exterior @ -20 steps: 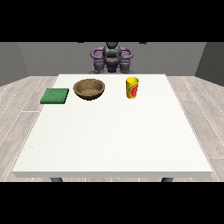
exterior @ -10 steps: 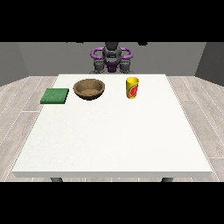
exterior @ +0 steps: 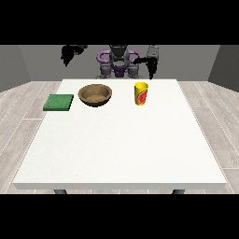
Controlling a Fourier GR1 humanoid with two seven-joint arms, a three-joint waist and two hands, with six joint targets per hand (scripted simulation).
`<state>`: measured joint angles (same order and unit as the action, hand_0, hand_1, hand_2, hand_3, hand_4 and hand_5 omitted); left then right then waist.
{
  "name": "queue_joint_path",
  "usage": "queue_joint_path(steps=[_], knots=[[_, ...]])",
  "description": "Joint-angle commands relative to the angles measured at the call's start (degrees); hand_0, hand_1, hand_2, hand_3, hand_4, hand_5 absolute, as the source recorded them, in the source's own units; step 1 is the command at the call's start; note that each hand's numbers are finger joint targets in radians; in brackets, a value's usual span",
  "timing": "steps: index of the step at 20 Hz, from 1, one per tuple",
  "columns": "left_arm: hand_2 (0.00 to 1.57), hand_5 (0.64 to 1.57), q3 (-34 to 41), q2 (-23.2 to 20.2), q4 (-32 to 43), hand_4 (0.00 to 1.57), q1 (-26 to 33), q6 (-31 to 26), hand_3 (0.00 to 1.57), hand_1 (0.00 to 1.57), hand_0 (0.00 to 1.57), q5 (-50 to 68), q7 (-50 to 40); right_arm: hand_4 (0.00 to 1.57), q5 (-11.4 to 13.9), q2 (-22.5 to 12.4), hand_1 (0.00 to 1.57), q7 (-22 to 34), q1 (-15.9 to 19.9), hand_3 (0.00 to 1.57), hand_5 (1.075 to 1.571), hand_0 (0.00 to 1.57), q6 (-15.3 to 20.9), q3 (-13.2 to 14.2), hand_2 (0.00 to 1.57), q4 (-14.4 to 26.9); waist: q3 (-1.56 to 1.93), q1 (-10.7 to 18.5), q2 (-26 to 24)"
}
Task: Pick the cup and pour the ball into the bowl, then pick the bowl and place it on the pad
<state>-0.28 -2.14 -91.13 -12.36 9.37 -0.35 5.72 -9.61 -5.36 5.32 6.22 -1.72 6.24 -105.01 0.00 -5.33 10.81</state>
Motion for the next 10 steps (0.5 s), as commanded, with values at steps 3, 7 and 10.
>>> queue_joint_path(steps=[3,7,10], knots=[[0.0,1.475,3.71,-2.66,11.58,0.25,0.53,-6.37,0.0,0.0,0.0,3.21,11.87,0.68,-5.15,-4.32,0.0,-3.2,2.47,0.0,1.555,0.0,-4.29,6.4,0.0,4.47,-0.02,0.61,3.08],[0.0,1.442,5.82,-2.76,24.28,0.0,-2.04,-7.09,0.0,0.0,0.0,2.32,20.17,0.66,-2.9,-2.59,0.0,-1.82,0.87,0.0,1.558,0.0,-2.4,3.9,0.0,2.47,-0.04,-1.07,1.91],[0.0,1.436,7.02,-3.79,28.05,0.11,-7.84,-6.89,0.0,0.0,0.0,2.73,15.08,0.66,-4.79,-4.63,0.0,-5.11,0.99,0.0,1.559,0.0,-6.44,6.46,0.0,10.55,-0.01,-0.59,-0.46]])
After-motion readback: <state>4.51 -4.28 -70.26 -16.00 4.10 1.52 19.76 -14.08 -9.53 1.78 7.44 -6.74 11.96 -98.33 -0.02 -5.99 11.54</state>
